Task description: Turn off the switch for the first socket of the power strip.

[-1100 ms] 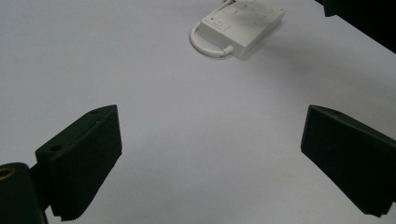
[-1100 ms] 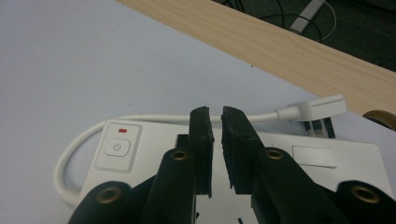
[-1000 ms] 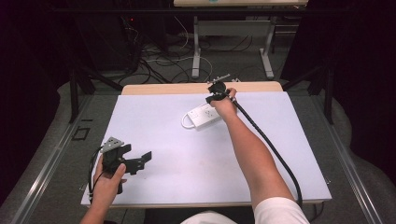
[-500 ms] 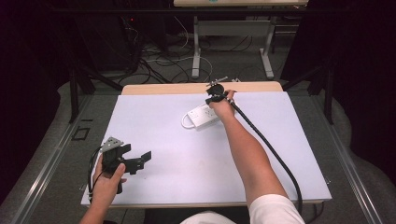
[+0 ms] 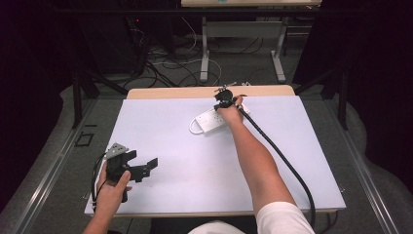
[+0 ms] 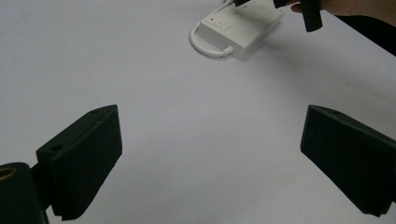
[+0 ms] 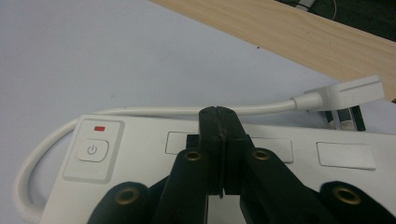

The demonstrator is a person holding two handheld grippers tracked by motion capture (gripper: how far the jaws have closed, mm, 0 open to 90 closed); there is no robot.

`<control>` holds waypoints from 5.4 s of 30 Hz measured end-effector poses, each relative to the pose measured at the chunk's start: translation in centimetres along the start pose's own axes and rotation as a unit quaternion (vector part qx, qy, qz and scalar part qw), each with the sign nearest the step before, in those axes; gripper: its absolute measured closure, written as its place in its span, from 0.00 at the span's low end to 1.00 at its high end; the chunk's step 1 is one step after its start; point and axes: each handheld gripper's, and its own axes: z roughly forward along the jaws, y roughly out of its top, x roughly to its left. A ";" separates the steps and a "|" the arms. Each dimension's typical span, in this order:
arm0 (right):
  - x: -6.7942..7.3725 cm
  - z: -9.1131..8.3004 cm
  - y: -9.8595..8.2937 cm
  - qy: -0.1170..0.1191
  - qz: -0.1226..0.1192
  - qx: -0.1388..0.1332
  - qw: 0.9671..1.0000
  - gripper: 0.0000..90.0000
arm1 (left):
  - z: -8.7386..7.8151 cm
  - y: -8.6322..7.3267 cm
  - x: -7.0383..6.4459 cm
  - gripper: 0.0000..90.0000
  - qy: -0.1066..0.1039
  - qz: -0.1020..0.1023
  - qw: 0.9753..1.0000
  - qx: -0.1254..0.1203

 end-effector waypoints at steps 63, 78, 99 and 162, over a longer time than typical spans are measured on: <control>0.0 -0.2 0.0 -0.008 0.010 0.001 1.000 0.97 | 0.0 0.0 -0.1 0.06 0.000 0.001 1.000 -0.001; -0.1 -1.2 0.5 0.000 0.005 -0.005 1.000 0.92 | 0.1 0.0 -0.1 0.06 0.000 0.000 1.000 0.002; 0.1 -2.7 0.9 0.022 0.001 -0.005 1.000 0.66 | 0.3 0.1 -0.1 0.06 -0.001 -0.001 1.000 0.004; 4.1 -17.8 -3.8 0.047 -0.047 0.018 0.998 0.00 | -0.1 -0.1 -0.6 0.06 0.005 0.002 1.000 0.002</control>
